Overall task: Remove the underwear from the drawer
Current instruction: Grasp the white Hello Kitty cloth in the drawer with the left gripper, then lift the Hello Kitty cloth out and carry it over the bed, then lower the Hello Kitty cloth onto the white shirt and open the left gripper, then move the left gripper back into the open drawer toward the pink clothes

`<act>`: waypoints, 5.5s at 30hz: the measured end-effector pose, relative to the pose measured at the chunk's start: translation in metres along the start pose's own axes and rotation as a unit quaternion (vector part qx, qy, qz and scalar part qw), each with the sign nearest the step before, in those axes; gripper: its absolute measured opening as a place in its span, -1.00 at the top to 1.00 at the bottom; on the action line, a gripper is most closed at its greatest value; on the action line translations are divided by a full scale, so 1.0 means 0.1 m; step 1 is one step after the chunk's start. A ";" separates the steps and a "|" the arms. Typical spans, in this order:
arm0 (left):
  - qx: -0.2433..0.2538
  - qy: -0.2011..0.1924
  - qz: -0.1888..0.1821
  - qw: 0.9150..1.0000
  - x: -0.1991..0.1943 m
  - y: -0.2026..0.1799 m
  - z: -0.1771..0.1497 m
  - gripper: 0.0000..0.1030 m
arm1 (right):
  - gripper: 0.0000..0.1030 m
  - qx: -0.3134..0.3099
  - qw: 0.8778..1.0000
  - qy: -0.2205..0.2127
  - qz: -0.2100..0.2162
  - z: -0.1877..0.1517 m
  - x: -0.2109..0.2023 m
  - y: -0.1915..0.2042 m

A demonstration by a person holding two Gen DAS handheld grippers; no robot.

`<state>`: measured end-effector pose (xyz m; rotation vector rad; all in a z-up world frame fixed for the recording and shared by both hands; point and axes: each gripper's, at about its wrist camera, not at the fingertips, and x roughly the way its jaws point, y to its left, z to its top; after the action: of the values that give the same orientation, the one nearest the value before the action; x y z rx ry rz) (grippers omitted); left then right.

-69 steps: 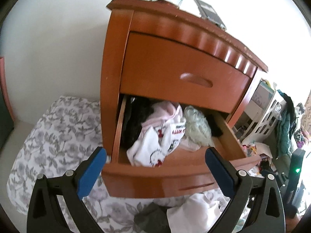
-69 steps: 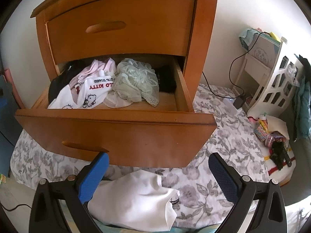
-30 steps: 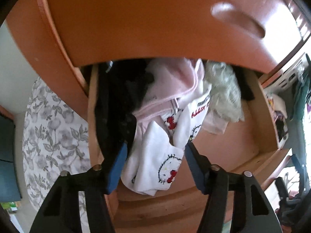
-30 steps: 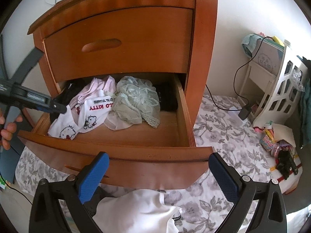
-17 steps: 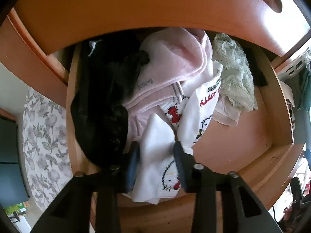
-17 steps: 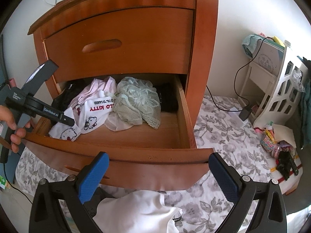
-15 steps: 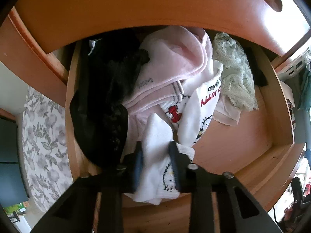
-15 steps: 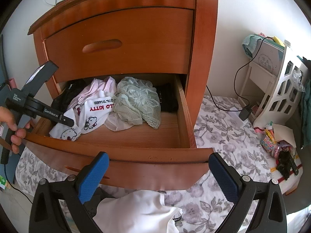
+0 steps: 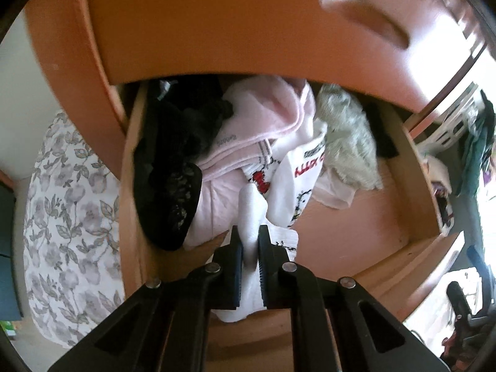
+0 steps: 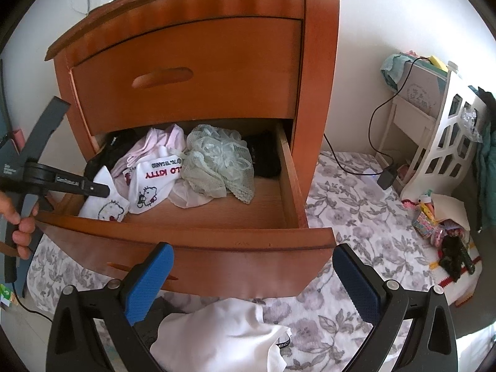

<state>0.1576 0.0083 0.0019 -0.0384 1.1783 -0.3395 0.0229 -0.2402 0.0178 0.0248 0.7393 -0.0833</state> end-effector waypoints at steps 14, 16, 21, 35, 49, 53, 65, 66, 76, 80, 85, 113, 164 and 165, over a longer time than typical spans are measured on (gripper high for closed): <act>-0.065 -0.129 -0.036 0.989 -0.72 0.06 -0.23 0.83 | -1.00 -0.002 1.000 -0.013 -0.003 -0.04 -0.25 0.05; -0.068 -0.149 -0.039 0.986 -0.88 0.07 -0.27 0.83 | -1.00 -0.001 1.000 -0.014 -0.004 -0.04 -0.28 0.05; -0.073 -0.192 -0.045 0.978 -1.21 0.03 -0.39 0.83 | -1.00 -0.002 1.000 -0.018 -0.005 -0.06 -0.37 0.07; -0.083 -0.261 -0.058 0.960 -1.87 0.02 -0.83 0.83 | -1.00 -0.010 0.999 -0.030 -0.002 -0.09 -0.58 0.16; -0.094 -0.285 -0.044 0.953 -2.15 0.15 -1.14 0.83 | -1.00 -0.015 0.999 -0.038 0.001 -0.10 -0.73 0.22; -0.094 -0.276 -0.050 0.955 -2.12 0.14 -1.21 0.83 | -1.00 -0.016 0.999 -0.045 0.001 -0.11 -0.80 0.24; -0.058 -0.213 -0.079 0.972 -1.73 -0.18 -1.28 0.83 | -1.00 -0.016 0.999 -0.044 -0.001 -0.15 -0.85 0.24; -0.054 -0.205 -0.083 0.974 -1.68 -0.22 -1.29 0.83 | -1.00 -0.015 0.999 -0.044 -0.001 -0.15 -0.85 0.23; -0.024 -0.121 -0.109 0.986 -1.10 -0.53 -1.35 0.83 | -1.00 -0.014 0.999 -0.030 -0.001 -0.18 -0.72 0.21; -0.015 -0.086 -0.112 0.990 -0.85 -0.63 -1.39 0.83 | -1.00 -0.011 1.000 -0.026 -0.003 -0.19 -0.69 0.19; -0.017 -0.047 -0.113 0.992 -0.57 -0.68 -1.45 0.83 | -1.00 -0.009 1.000 -0.018 -0.004 -0.21 -0.62 0.17; -0.030 0.067 -0.091 0.993 0.23 -0.79 -1.57 0.39 | -1.00 -0.009 1.000 0.004 -0.008 -0.24 -0.42 0.11; -0.102 -0.198 0.026 0.975 -1.41 0.10 -1.10 -0.84 | -1.00 -0.007 1.000 -0.008 -0.015 -0.15 -0.39 0.09; -0.108 -0.198 0.024 0.974 -1.41 0.15 -1.09 -0.84 | -1.00 -0.006 1.000 -0.008 -0.016 -0.14 -0.39 0.09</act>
<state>0.0144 0.0776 0.0830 -0.2562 0.8131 -0.1486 -0.0140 -0.2282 0.0338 0.0008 0.7233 -0.1086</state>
